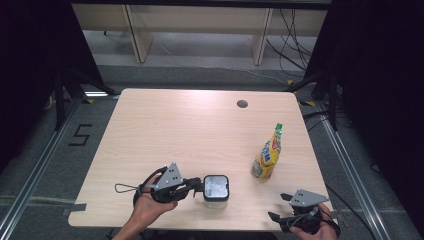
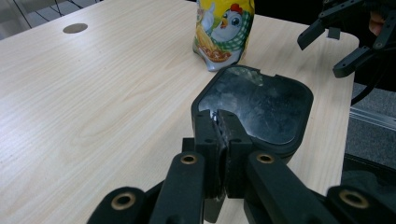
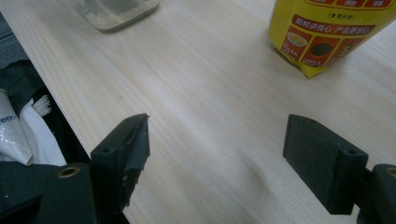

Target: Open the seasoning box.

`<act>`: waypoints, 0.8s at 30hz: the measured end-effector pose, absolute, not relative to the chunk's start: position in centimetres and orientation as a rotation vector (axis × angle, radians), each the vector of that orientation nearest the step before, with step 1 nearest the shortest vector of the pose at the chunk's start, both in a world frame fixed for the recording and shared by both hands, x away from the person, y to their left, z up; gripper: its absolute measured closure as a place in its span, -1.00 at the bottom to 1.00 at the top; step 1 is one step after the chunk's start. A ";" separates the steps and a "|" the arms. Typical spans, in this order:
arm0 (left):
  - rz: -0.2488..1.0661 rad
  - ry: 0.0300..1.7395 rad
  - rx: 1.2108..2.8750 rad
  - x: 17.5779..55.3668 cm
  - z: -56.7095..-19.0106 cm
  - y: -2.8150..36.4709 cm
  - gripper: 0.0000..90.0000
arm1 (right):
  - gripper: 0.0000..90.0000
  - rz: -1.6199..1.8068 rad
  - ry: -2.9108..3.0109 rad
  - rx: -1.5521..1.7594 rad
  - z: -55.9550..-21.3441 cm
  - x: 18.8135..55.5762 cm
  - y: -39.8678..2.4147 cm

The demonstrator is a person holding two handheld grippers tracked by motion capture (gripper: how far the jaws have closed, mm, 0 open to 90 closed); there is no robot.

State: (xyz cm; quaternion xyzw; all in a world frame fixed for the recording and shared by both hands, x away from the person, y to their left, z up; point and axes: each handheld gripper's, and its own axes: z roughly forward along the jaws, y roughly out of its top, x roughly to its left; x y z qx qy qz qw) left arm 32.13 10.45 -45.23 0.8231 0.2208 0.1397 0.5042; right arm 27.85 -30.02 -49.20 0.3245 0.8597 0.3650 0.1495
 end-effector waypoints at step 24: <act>0.328 0.546 1.988 32.2 -45.5 10.4 0.92 | -0.46 1.054 2.481 0.923 -49.2 27.9 -30.0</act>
